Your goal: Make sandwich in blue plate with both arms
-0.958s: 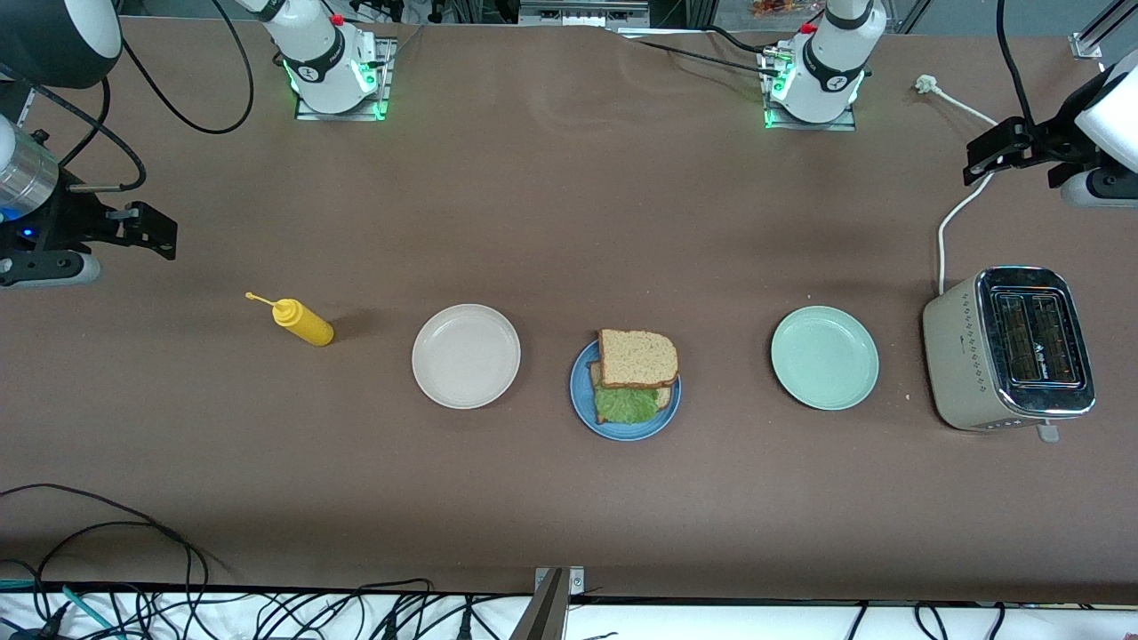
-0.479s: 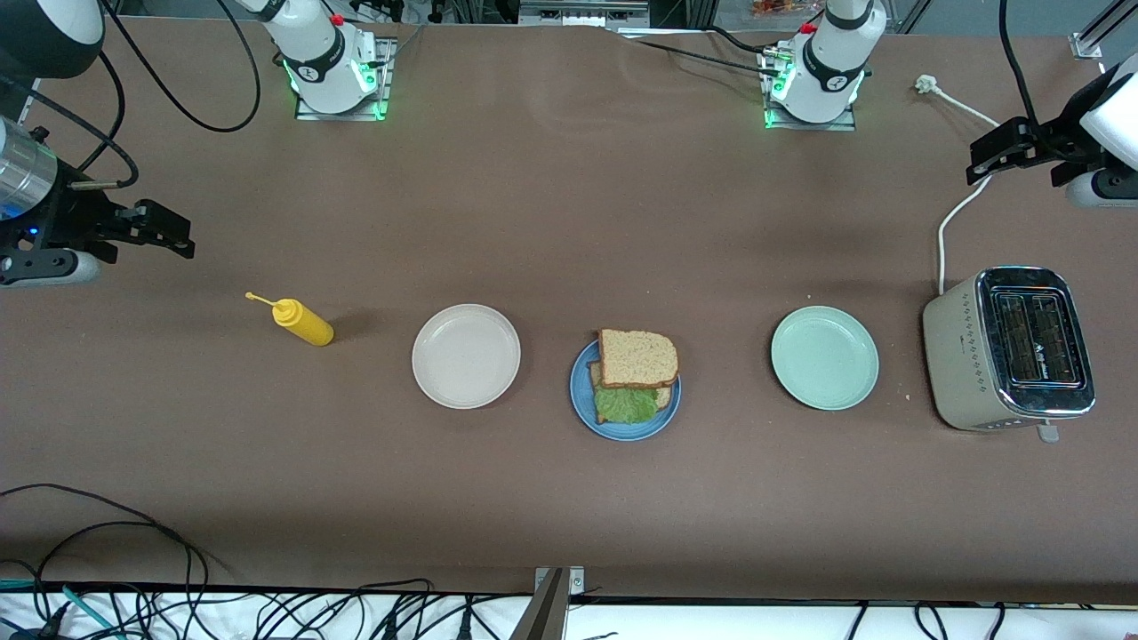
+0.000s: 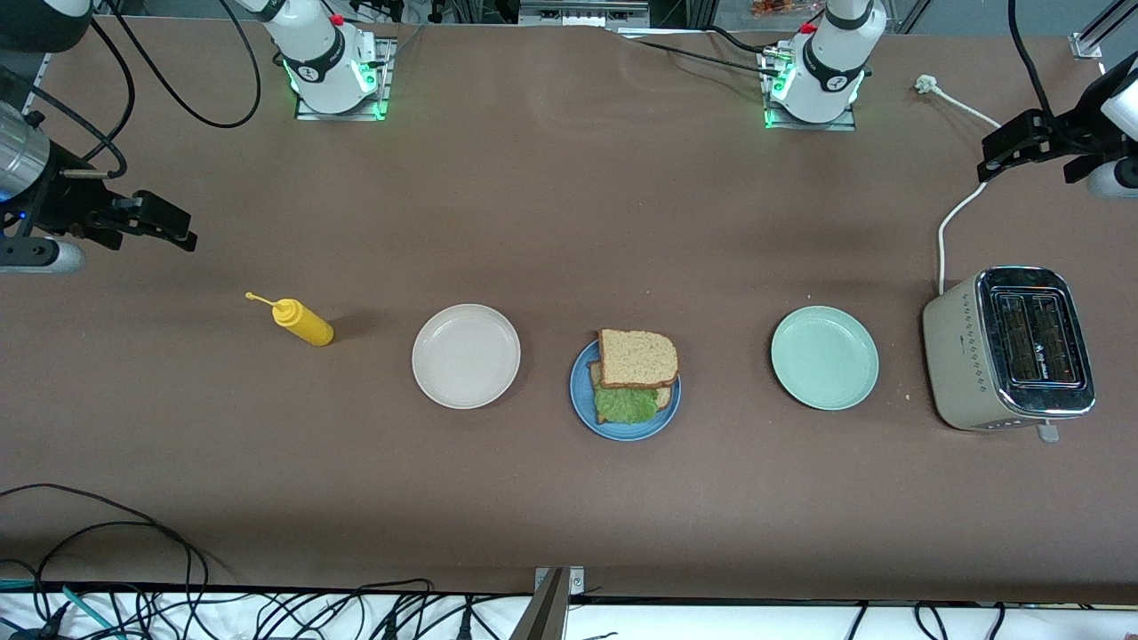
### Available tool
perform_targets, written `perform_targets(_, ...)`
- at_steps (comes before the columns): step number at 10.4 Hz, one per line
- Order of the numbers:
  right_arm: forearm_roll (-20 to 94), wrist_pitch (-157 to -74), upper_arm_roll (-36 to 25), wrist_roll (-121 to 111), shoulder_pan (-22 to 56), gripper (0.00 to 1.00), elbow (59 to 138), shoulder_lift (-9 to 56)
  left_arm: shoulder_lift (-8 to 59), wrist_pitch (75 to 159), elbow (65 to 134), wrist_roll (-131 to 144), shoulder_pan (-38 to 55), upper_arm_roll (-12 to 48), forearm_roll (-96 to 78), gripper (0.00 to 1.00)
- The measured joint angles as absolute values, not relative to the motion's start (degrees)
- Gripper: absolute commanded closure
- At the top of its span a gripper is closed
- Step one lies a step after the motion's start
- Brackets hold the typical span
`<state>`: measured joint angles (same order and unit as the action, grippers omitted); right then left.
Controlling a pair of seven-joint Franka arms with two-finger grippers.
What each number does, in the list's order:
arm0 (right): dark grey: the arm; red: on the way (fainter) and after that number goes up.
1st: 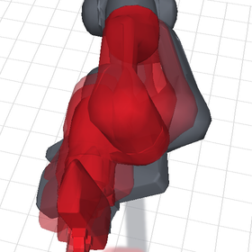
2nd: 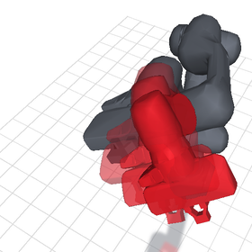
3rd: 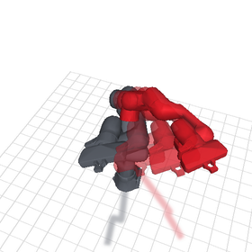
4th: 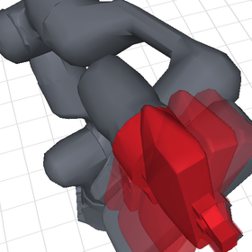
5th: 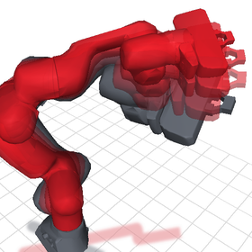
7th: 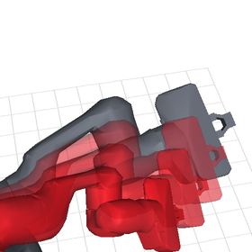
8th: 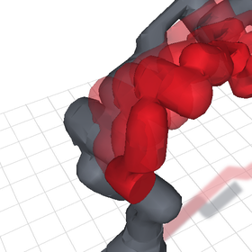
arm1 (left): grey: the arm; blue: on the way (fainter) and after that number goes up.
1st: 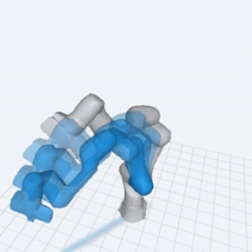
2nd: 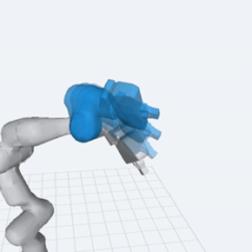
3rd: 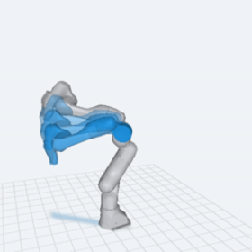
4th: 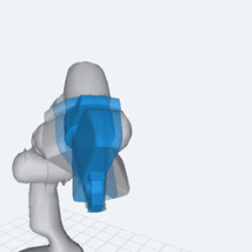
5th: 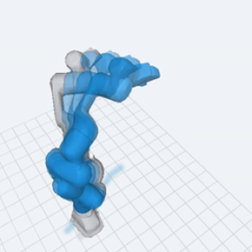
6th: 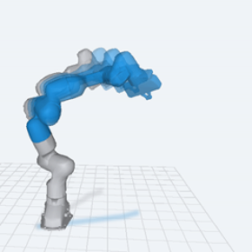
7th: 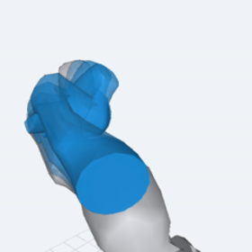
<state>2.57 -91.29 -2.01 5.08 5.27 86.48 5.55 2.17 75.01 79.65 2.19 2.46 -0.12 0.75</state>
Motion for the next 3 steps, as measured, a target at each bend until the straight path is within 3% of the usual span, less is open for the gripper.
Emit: perform_targets(3, 2.6, -91.1, -1.8, 7.9, 5.4, 0.00, 86.4, 4.8, 2.2, 75.0, 79.6, 2.2, 2.4, -0.1, 0.8, 0.00)
